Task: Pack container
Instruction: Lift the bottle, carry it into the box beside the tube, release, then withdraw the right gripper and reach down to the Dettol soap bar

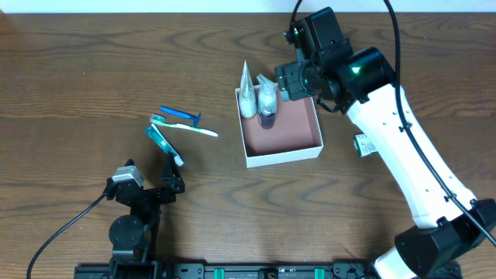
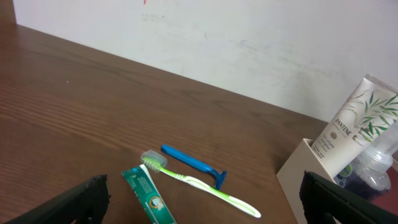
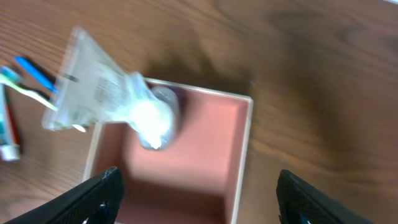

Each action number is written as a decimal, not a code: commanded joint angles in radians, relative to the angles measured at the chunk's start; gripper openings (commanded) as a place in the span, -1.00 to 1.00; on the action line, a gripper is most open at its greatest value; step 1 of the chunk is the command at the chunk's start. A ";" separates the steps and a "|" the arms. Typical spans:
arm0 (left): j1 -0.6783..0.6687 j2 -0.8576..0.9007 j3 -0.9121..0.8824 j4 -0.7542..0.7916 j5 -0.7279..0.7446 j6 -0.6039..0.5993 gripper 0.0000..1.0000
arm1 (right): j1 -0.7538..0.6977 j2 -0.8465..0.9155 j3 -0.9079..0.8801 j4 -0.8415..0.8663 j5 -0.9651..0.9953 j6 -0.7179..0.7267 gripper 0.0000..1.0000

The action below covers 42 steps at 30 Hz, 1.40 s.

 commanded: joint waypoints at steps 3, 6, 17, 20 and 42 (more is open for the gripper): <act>0.006 -0.005 -0.022 -0.036 -0.011 0.009 0.96 | -0.030 0.033 -0.074 -0.006 0.049 0.014 0.57; 0.006 -0.005 -0.022 -0.036 -0.011 0.009 0.96 | -0.031 0.034 -0.147 0.006 0.049 0.044 0.27; 0.006 -0.005 -0.022 -0.036 -0.011 0.009 0.96 | -0.019 0.034 -0.379 0.060 -0.068 0.105 -0.97; 0.006 -0.005 -0.022 -0.036 -0.011 0.009 0.96 | -0.010 0.034 -0.452 0.104 -0.074 0.122 -0.97; 0.006 -0.005 -0.022 -0.036 -0.011 0.009 0.96 | 0.000 0.032 -0.491 0.030 -0.121 0.140 -0.97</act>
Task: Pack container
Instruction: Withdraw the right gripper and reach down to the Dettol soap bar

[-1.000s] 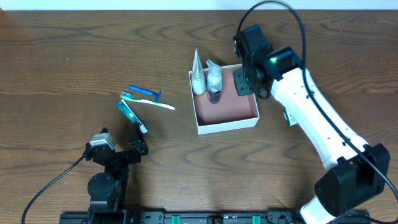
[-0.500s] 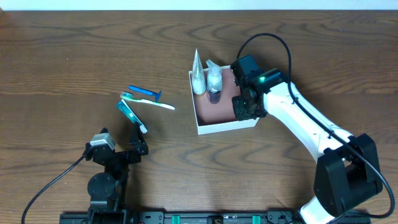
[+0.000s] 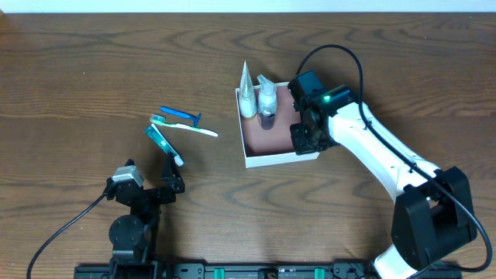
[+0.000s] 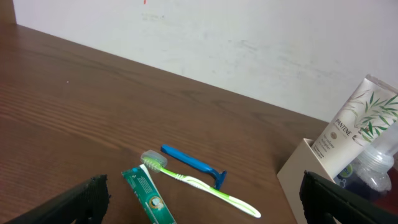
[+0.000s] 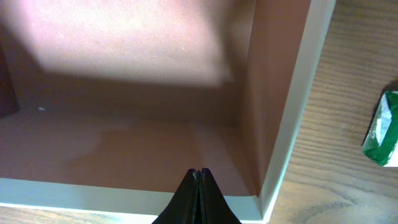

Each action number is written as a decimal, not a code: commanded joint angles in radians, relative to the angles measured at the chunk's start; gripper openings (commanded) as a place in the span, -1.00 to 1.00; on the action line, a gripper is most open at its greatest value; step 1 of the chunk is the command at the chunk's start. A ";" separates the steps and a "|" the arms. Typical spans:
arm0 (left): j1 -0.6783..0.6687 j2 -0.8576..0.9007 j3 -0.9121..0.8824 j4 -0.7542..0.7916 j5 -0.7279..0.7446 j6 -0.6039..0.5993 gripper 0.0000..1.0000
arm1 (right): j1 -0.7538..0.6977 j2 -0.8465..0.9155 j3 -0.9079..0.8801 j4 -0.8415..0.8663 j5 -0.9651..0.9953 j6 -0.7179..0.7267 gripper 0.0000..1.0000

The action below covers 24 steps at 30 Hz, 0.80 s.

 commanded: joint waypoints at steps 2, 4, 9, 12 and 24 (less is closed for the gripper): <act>0.006 -0.005 -0.022 -0.036 -0.011 0.009 0.96 | 0.009 0.003 -0.001 -0.020 -0.019 0.016 -0.98; 0.006 -0.005 -0.022 -0.036 -0.011 0.009 0.96 | 0.009 0.003 -0.001 -0.021 -0.028 0.015 -0.97; 0.006 -0.005 -0.022 -0.036 -0.011 0.009 0.96 | 0.008 0.003 -0.001 -0.002 -0.029 0.015 -0.97; 0.006 -0.005 -0.022 -0.036 -0.011 0.009 0.96 | 0.000 0.001 0.005 0.038 -0.027 0.014 -0.91; 0.006 -0.005 -0.022 -0.036 -0.011 0.009 0.96 | -0.108 -0.107 0.244 -0.043 0.016 -0.031 0.08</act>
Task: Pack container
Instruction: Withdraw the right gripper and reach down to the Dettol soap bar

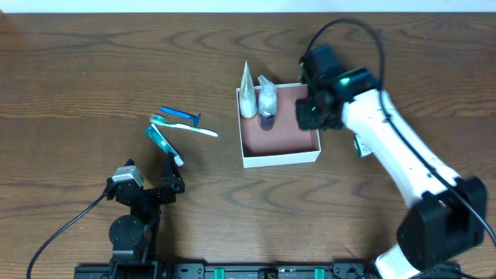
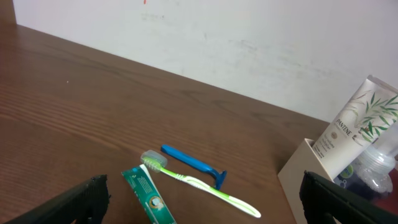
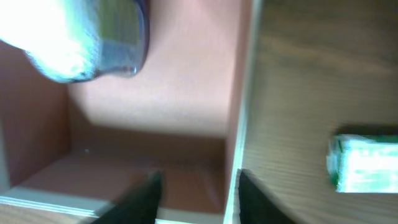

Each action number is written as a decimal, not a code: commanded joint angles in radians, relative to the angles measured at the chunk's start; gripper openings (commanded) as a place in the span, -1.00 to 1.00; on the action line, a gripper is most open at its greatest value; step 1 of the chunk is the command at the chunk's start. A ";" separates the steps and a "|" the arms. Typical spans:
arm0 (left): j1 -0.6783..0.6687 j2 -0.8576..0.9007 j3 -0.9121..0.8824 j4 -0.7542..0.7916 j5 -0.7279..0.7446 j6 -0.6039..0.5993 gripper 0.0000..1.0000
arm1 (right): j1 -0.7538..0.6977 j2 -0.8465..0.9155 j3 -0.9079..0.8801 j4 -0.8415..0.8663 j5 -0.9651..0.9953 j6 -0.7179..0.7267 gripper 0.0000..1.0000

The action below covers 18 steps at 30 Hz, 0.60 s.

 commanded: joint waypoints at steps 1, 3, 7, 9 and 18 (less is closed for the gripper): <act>0.006 -0.005 -0.022 -0.035 -0.011 0.009 0.96 | -0.048 -0.093 0.071 -0.045 0.052 -0.021 0.26; 0.006 -0.005 -0.022 -0.035 -0.011 0.009 0.96 | -0.085 -0.130 0.077 -0.075 0.080 -0.024 0.60; 0.006 -0.005 -0.022 -0.035 -0.011 0.009 0.95 | -0.201 -0.182 0.076 -0.150 0.085 0.000 0.97; 0.006 -0.005 -0.022 -0.035 -0.011 0.009 0.96 | -0.270 -0.188 0.076 -0.195 0.081 0.023 0.99; 0.006 -0.005 -0.022 -0.035 -0.011 0.009 0.96 | -0.477 -0.187 -0.061 -0.200 0.083 0.020 0.98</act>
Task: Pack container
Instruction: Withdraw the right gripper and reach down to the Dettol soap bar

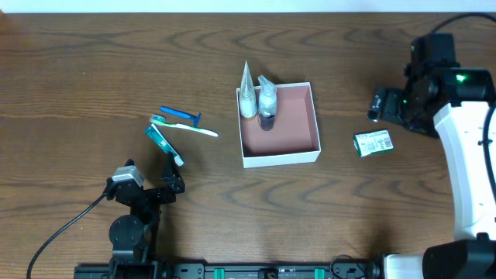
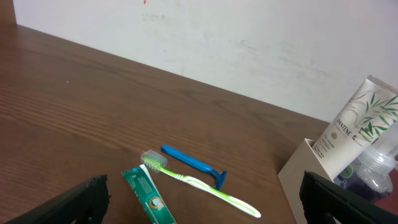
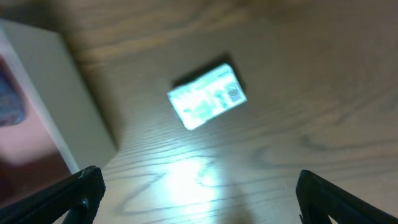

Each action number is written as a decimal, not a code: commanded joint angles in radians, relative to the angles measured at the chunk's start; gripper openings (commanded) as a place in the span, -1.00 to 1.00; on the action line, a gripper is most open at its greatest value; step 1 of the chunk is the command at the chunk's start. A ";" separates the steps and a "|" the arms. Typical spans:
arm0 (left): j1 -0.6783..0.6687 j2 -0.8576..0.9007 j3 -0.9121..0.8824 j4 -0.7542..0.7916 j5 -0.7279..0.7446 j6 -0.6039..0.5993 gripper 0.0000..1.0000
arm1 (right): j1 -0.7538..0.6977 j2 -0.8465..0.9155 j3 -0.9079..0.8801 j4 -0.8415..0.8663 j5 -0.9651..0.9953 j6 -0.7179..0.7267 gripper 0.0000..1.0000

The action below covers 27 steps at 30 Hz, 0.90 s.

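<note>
A white box (image 1: 283,157) with a pink inside stands mid-table, holding an upright white tube (image 1: 246,97) and a clear bottle (image 1: 266,101) at its left wall. A small green-and-white packet (image 1: 373,142) lies on the table right of the box, also seen as the packet (image 3: 206,96) in the right wrist view. My right gripper (image 1: 385,105) hovers just beyond it, open and empty. A green toothbrush (image 1: 186,126), blue razor (image 1: 180,115) and green toothpaste (image 1: 164,144) lie left of the box. My left gripper (image 1: 151,177) rests open near the front edge.
The box wall (image 3: 56,93) fills the left of the right wrist view. The left wrist view shows the toothbrush (image 2: 199,185), razor (image 2: 194,164), toothpaste (image 2: 148,196) and tube (image 2: 354,127) before a white wall. Bare wood lies between box and packet.
My right gripper has moved from the box's right wall out to the right, now above the packet, with its jaws spread wider. The left arm and the loose items have not moved.
My right gripper was open above the box's far edge by the tube and bottle. Then it was shut, low inside the box's near right corner. Then it stood part open at the right wall, and now wide open over the packet.
</note>
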 commanded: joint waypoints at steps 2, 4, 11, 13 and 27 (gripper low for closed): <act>0.006 -0.005 -0.022 -0.036 -0.011 0.009 0.96 | -0.071 0.001 -0.090 0.034 0.011 -0.024 0.99; 0.006 -0.005 -0.022 -0.036 -0.011 0.009 0.96 | -0.098 0.001 -0.130 0.065 0.013 -0.043 0.98; 0.006 -0.005 -0.022 -0.035 -0.011 0.009 0.96 | -0.113 0.002 -0.294 0.268 0.008 -0.172 0.99; 0.006 -0.005 -0.022 -0.036 -0.011 0.009 0.96 | -0.109 0.002 -0.346 0.346 0.006 -0.241 0.98; 0.006 -0.005 -0.022 -0.035 -0.011 0.009 0.96 | -0.107 0.010 -0.595 0.883 -0.171 -0.571 0.99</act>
